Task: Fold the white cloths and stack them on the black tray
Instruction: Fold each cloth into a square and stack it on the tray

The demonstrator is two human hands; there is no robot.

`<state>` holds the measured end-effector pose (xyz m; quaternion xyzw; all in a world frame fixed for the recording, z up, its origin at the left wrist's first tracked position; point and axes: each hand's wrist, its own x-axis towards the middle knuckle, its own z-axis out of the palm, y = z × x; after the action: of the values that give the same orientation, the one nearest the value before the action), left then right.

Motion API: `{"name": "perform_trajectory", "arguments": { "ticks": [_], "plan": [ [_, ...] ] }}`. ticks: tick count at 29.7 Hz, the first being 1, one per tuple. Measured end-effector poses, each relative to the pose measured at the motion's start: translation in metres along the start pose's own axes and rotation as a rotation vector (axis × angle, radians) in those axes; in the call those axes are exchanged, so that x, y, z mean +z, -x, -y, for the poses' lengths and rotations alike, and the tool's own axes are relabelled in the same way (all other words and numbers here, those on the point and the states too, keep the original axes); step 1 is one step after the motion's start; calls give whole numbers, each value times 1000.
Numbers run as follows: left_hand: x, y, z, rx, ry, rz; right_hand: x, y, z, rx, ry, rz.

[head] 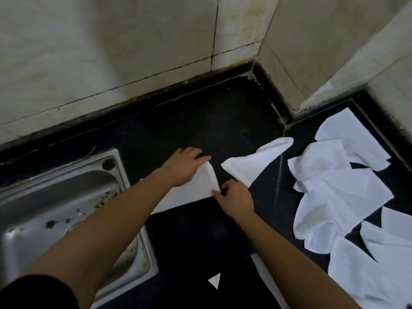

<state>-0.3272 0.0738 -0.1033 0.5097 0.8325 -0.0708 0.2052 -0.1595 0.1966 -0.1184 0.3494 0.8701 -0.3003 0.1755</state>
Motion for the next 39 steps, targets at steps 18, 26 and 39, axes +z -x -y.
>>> {"name": "perform_trajectory", "arguments": {
  "ticks": [18, 26, 39],
  "plan": [
    [-38, 19, 12, -191, 466, -197, -55, -15, 25, -122, -408, 17],
    [-101, 53, 34, -315, 871, -525, -132, -6, 81, -464, -454, -169],
    [-24, 109, -4, -204, 827, -342, -79, 30, 33, -661, 66, 87]
  ]
}}
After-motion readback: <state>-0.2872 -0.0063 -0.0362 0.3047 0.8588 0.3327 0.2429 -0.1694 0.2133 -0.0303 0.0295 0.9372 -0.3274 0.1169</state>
